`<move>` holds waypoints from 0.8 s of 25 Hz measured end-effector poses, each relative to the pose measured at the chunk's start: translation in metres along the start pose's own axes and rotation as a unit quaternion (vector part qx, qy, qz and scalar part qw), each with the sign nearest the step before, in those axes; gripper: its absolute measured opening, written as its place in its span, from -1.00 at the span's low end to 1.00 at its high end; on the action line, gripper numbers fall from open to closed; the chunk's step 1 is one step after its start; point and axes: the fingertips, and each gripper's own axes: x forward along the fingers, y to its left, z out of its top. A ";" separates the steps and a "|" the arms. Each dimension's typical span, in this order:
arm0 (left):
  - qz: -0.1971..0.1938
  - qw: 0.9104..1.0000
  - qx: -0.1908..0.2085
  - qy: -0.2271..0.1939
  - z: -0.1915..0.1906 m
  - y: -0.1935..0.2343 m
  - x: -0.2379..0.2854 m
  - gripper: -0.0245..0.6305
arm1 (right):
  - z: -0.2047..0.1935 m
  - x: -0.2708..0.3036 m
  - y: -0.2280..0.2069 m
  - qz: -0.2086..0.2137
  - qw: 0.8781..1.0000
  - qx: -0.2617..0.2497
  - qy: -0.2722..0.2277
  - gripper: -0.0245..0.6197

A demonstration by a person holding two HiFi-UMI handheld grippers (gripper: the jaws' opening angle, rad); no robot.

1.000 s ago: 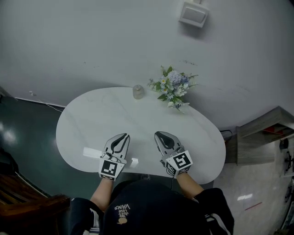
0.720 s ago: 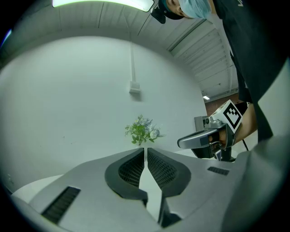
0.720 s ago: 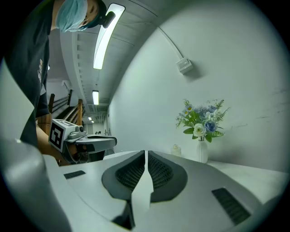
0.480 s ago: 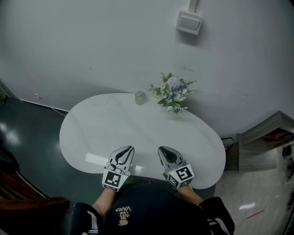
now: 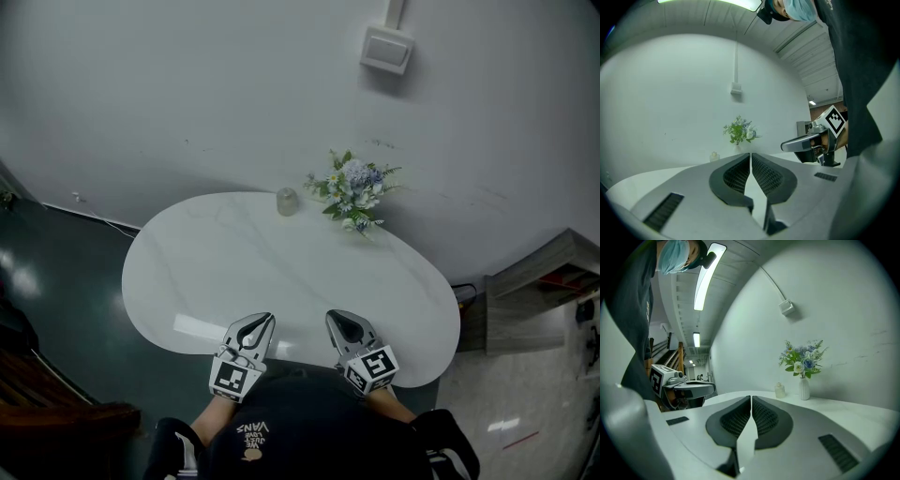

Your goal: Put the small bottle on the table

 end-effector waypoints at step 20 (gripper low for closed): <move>-0.016 1.000 0.008 0.004 0.003 -0.007 -0.013 -0.84 | 0.007 -0.005 0.004 -0.008 1.000 -0.008 -0.001 -0.79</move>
